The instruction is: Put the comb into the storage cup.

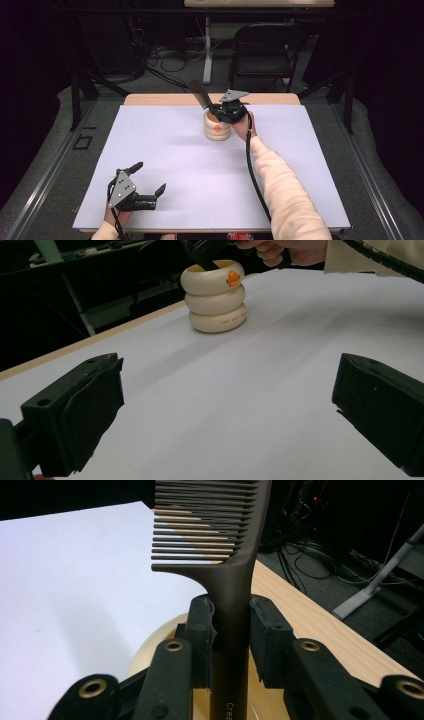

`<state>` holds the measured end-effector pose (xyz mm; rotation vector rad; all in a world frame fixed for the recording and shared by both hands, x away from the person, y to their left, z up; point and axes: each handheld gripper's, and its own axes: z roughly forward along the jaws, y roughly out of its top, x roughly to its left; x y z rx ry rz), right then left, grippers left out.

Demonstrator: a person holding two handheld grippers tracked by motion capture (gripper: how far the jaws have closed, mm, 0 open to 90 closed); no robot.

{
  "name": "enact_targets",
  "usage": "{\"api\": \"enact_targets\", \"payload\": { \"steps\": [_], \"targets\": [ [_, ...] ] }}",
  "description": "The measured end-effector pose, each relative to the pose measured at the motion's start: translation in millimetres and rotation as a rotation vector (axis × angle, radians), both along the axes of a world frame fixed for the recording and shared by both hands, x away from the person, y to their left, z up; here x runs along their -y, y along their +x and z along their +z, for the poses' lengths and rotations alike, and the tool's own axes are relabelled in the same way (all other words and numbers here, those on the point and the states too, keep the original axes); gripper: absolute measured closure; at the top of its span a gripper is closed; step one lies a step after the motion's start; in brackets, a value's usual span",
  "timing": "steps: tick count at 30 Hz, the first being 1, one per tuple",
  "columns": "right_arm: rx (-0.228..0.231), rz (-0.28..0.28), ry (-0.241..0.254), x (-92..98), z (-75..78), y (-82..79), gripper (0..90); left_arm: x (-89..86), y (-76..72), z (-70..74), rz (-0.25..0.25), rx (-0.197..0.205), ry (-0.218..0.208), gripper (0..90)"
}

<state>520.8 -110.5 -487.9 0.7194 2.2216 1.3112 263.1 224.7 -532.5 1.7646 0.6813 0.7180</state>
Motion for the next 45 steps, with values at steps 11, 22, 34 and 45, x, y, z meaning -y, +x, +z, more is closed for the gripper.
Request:
{"api": "enact_targets", "payload": {
  "steps": [11,22,34,45],
  "targets": [
    [-0.024,0.005,-0.03,0.5,-3.9,-0.7,72.2,0.6,0.7,-0.5,0.0,-0.004,-0.006,0.1],
    [-0.038,0.013,-0.042,1.8,-4.8,0.8,71.9,0.9,0.8,-0.6,0.001,-0.004,-0.002,0.1],
    [-0.048,0.032,-0.047,-2.5,-7.8,2.4,72.0,0.7,0.6,-0.5,0.003,-0.003,-0.002,0.1],
    [-0.073,-0.01,-0.024,7.8,3.2,-2.6,38.0,0.3,0.3,-0.1,0.002,0.0,-0.001,0.1]
  ]
}}
